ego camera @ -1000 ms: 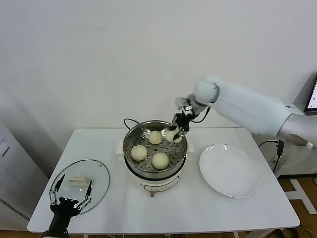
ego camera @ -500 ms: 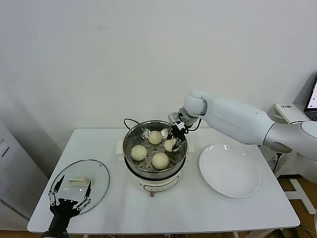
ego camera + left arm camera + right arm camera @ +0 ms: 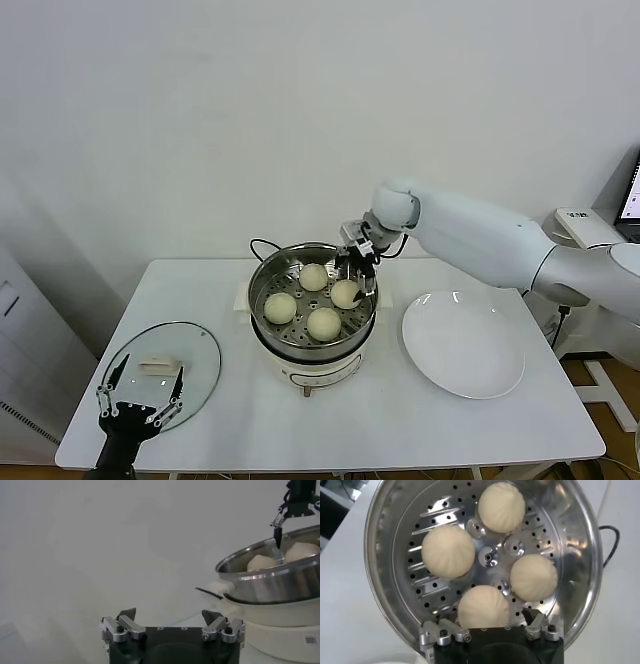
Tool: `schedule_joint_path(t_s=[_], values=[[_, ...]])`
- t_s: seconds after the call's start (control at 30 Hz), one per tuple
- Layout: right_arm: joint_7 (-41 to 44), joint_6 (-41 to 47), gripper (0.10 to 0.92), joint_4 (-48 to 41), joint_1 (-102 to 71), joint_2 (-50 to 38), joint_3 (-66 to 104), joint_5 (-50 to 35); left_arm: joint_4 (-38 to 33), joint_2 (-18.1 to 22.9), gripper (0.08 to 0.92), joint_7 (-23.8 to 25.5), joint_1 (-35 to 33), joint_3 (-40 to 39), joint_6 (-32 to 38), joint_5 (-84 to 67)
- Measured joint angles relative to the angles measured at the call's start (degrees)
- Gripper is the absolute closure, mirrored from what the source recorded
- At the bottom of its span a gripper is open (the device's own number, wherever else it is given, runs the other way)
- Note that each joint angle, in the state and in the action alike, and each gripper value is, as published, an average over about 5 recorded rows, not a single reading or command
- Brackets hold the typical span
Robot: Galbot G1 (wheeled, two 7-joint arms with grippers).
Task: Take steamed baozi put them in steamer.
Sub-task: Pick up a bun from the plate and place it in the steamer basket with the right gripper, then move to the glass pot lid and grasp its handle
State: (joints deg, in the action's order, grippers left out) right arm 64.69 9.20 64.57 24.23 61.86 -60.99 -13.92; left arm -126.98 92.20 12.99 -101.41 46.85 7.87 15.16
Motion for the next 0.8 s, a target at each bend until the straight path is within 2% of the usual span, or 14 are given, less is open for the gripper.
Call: schedule_joint_path(t_s=[0.2, 0.43, 0.63, 0.8], values=[[-5.1, 0.6, 0.203, -0.2, -0.3, -2.9, 3.2, -12.8, -0.3, 0.0, 0.177, 0.0, 0.1, -0.2, 0.0, 0.0], [-21.6, -2.5, 0.203, 1.2, -8.6, -8.7, 14.3, -27.3, -0.5, 0.0, 0.177, -0.4, 0.6, -0.8, -0.2, 0.3], [-37.3, -7.4, 0.203, 3.7, -24.0, -13.3, 31.1, -33.6, -0.1, 0.0, 0.177, -1.2, 1.5, -1.5, -0.4, 1.1], [-45.8, -10.5, 0.203, 8.1, -42.1, -14.2, 49.1, -35.6, 0.1, 0.0, 0.177, -2.1, 2.6, -2.4, -0.7, 2.2]])
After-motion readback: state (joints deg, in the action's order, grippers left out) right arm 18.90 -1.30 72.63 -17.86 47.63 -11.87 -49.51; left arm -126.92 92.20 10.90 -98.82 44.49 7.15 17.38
